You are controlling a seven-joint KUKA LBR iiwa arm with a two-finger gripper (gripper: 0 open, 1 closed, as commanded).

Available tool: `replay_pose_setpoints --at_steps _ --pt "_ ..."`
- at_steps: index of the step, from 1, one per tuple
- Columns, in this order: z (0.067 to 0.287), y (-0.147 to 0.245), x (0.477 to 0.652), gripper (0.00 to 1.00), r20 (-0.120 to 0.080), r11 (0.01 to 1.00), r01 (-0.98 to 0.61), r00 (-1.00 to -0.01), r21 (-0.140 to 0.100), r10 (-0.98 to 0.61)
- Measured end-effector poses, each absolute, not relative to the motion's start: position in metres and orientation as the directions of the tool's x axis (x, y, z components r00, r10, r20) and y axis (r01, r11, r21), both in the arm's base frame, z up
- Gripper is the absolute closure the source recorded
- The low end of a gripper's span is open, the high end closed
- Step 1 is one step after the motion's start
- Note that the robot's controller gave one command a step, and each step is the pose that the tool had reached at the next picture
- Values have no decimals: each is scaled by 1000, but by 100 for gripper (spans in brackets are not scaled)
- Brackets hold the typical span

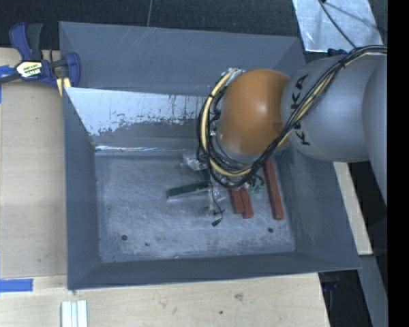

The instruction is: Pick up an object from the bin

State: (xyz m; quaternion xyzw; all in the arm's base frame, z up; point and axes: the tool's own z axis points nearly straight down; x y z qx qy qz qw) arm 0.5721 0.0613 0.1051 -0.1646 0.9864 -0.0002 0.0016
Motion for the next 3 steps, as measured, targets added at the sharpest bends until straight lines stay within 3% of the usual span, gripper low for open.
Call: replay_pose_setpoints --at_steps 1,2,3 --pt "95 63 570 0 -1 906 -423 -906 0 -423" --pt "71 60 606 100 -5 876 -483 -876 -1 -483" --pt "71 60 606 100 -5 876 -482 -876 -1 -482"
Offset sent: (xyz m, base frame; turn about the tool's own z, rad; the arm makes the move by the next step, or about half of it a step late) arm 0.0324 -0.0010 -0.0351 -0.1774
